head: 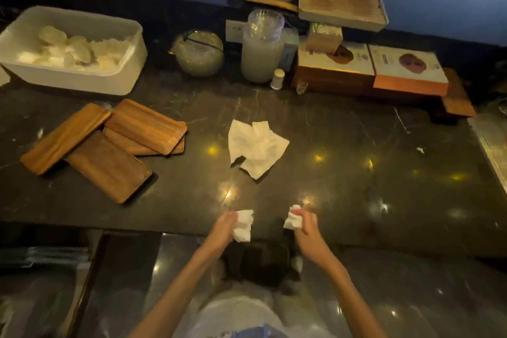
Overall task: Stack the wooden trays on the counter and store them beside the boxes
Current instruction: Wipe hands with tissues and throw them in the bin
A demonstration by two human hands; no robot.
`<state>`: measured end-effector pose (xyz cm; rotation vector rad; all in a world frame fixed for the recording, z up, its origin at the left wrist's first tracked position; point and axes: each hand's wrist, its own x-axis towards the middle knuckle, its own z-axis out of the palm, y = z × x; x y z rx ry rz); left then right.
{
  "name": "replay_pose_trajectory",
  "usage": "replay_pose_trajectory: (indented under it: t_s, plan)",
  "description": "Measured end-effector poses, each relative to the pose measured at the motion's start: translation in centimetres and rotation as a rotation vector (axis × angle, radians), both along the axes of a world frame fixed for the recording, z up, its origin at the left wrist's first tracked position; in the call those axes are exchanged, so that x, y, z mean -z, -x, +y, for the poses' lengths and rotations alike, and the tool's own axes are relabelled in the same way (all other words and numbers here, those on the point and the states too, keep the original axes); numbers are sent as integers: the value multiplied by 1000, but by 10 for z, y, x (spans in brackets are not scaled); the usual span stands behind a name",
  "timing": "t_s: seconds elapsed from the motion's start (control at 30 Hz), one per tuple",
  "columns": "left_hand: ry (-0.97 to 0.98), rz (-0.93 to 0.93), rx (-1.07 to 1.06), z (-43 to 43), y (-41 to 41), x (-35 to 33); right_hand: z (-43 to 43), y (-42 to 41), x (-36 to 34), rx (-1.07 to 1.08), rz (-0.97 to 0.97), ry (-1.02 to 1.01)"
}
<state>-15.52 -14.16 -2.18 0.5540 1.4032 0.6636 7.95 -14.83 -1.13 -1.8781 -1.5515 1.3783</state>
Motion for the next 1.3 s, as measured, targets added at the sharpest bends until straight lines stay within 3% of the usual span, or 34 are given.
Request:
replay_pose_trajectory:
  t_s: [0.07, 0.23, 0.37, 0.5, 0.77, 0.87, 1.0, 1.17, 1.3]
  plan:
    - [-22, 55, 16, -13, 9, -6, -23, 8, -4, 55, 16, -89]
    - [-97, -68, -104, -45, 20, -27, -70, 11, -15, 276, 152, -275]
    - [-140, 0, -110, -83, 3, -34, -109, -8, -17, 423, 310, -216]
    - [-190, 126, -93, -137, -27, -32, -166, -38, -7, 395, 256, -184]
    - [-101, 153, 65, -196, -75, -3, -254, -83, 14, 340, 173, -46]
    - [-10, 74, 99, -194, -101, 35, -268, -83, 50, 350, 110, 52]
    - [59, -44, 42, -178, -137, 128, -265, -82, 133, 450, 75, 29]
    - [25, 103, 87, -168, -142, 278, -250, -74, 285, 527, -20, 77]
    - [10, 118, 87, -155, -123, 396, -242, -62, 406, 515, -3, 130]
